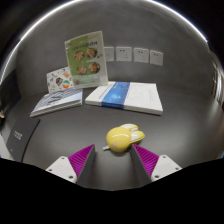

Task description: Arrange mouse

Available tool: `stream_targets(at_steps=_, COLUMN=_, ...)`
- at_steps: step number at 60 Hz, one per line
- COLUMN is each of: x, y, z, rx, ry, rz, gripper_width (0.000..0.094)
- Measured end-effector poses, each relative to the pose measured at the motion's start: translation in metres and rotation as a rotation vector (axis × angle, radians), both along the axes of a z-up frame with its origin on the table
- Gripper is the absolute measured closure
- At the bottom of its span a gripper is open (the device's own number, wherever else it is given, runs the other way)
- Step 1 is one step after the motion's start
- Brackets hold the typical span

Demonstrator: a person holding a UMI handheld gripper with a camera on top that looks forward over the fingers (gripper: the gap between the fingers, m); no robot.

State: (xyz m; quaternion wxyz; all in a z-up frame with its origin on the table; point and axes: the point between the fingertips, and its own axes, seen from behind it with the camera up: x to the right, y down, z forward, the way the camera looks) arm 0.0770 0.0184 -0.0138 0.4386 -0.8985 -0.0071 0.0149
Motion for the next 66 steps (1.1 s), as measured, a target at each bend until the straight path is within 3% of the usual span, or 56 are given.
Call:
stream_targets(at_steps=19, x=0.005, y=0.083, z=0.0, rx=0.028, ry=-0.006, rz=-0.015, gripper_width=0.017)
stream_targets(at_steps=22, x=0.005, y=0.088, z=0.003, rx=0.032, ry=-0.01, rz=-0.03, gripper_width=0.0266)
stream_targets(at_steps=24, x=0.007, y=0.091, z=0.003, rx=0.035, ry=-0.008, rz=-0.046, gripper_width=0.0404)
stream_targets(at_steps=35, x=0.009, y=0.09, z=0.006, rx=0.021, ry=-0.004, rz=-0.147, gripper_width=0.0533)
stream_targets(at_steps=40, x=-0.004, y=0.077, z=0.033, rx=0.085, ry=-0.045, rz=-0.185, gripper_width=0.0534)
stream_targets(at_steps=48, x=-0.105, y=0.036, z=0.114, rx=0.224, ry=-0.056, rz=-0.156, gripper_width=0.0535)
stream_targets(at_steps=55, x=-0.247, y=0.0, z=0.164, rx=0.31, ry=-0.015, rz=-0.07, gripper_width=0.0539)
stream_targets(at_steps=61, x=-0.362, y=-0.02, z=0.151, rx=0.279, ry=0.012, rz=0.011, gripper_width=0.054)
stream_targets(at_steps=66, x=-0.422, y=-0.031, z=0.104, rx=0.2, ry=-0.012, rz=0.051, gripper_width=0.0539)
